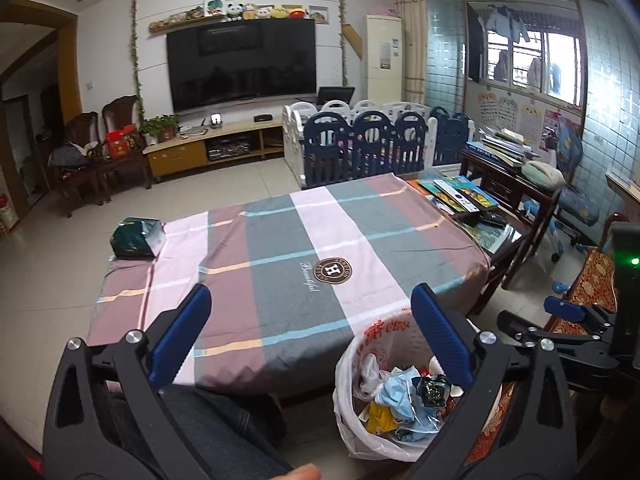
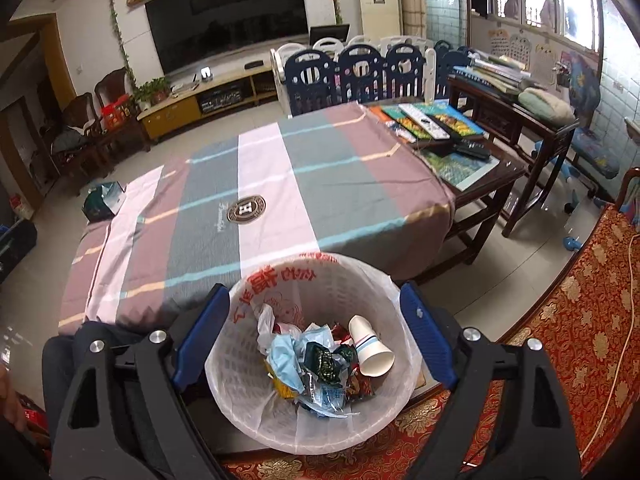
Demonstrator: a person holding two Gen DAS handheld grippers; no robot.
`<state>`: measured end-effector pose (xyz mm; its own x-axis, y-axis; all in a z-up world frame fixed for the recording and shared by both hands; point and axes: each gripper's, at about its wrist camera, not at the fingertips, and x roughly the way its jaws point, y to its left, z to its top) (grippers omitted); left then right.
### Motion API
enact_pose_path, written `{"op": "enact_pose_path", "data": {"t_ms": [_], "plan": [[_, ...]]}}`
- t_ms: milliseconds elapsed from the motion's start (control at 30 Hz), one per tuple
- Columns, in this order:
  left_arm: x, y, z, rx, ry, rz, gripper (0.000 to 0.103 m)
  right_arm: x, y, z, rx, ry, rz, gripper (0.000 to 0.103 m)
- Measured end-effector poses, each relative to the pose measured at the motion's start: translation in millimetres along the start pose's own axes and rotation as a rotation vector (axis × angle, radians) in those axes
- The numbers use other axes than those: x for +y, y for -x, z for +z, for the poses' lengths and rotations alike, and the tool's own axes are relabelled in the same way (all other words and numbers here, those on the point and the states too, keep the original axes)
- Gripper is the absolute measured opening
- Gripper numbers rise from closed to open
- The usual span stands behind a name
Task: Collect trash
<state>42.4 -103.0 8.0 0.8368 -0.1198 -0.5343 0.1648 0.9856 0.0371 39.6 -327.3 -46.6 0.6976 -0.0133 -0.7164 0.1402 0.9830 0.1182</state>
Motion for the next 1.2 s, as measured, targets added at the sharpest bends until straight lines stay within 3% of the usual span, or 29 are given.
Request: {"op": "enact_pose_path", "data": {"t_ms": [67, 400, 567, 1200], "plan": [[3, 7, 2, -0.008, 0.007, 0.007, 0.100, 7, 13, 4, -0.032, 0.014, -0.002, 0.097], [13, 30, 9, -0.030, 0.049, 0.024, 0.100, 29, 58, 13, -0.191, 0.092, -0.017, 0.099], [12, 30, 8, -0.037, 0.030, 0.050, 0.100, 33, 55, 12, -0.184, 0.102, -0.021, 0.099], [15, 23, 6, -0.005, 0.041, 0.030, 0.100, 33, 48, 9, -0.161, 0.102, -0.031, 0.099]]}}
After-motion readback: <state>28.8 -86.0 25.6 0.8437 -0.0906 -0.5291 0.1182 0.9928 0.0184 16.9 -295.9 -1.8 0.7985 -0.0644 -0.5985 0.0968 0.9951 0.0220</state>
